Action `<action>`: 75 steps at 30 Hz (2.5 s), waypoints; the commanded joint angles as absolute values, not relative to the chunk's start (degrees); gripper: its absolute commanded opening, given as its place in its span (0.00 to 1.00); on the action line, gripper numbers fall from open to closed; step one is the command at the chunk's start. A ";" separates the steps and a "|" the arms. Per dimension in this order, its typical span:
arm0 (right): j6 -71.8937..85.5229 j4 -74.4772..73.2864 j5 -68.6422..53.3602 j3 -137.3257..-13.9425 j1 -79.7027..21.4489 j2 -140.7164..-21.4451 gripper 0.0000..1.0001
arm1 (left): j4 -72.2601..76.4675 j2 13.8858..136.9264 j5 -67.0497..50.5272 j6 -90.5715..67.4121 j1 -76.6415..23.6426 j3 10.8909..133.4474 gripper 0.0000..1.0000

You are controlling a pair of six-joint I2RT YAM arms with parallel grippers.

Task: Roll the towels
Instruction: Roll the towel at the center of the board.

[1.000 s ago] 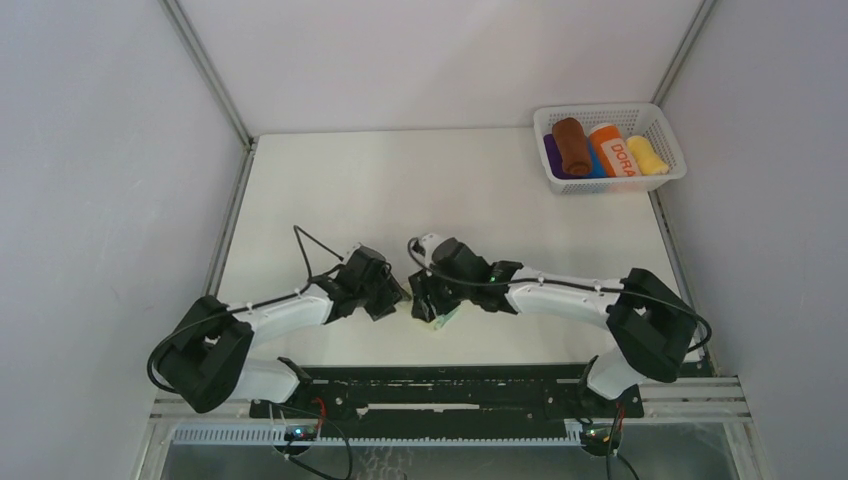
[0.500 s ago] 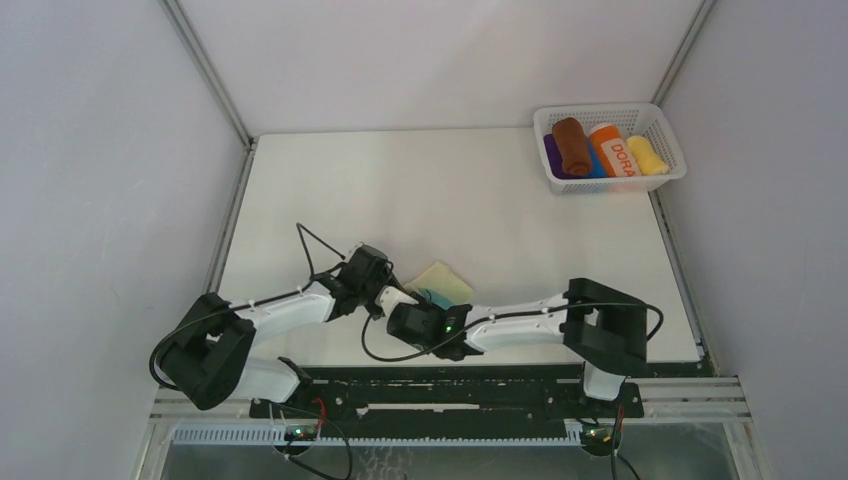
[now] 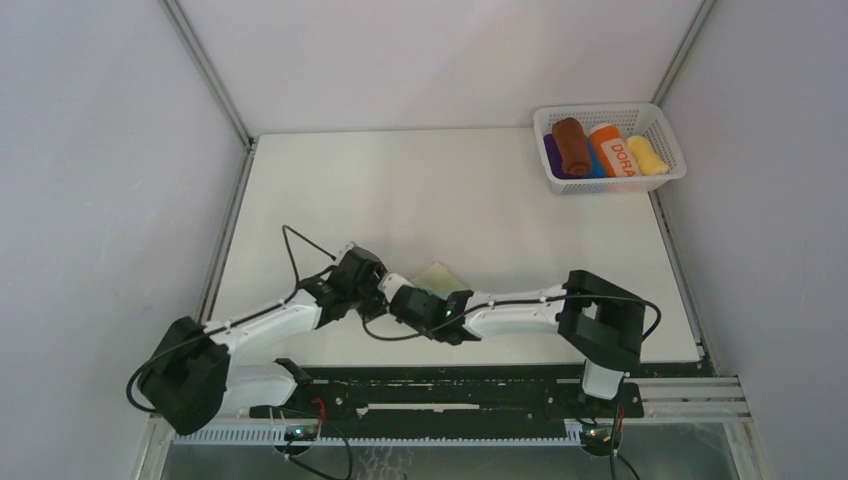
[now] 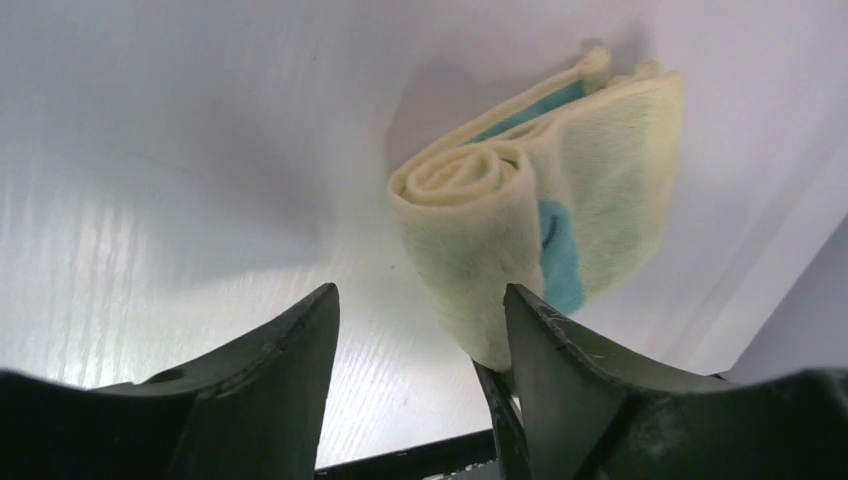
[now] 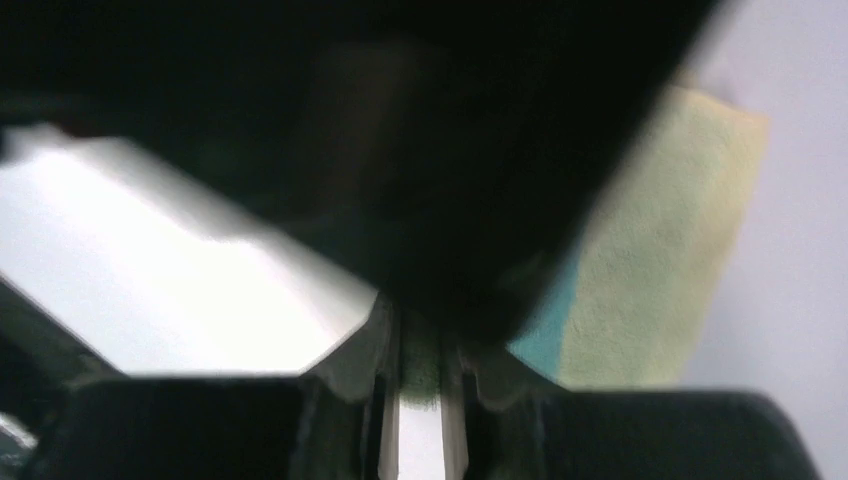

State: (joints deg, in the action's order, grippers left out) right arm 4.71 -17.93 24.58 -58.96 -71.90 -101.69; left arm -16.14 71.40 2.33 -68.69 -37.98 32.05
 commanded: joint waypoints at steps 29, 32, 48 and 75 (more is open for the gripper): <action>62.99 55.78 -49.40 -25.06 -34.65 -114.99 0.02 | -9.72 70.62 1.28 -67.23 -39.37 34.36 0.68; 60.82 51.77 -48.30 -25.08 -34.63 -114.03 0.05 | -9.19 73.78 0.93 -67.17 -39.75 35.31 0.67; 31.78 -2.76 -17.76 -38.04 -44.23 -85.28 0.53 | -14.35 81.68 1.14 -66.56 -40.82 37.09 0.62; 17.82 -27.28 38.57 -59.30 -74.95 -102.93 0.49 | -16.24 81.50 1.13 -66.83 -41.22 37.86 0.62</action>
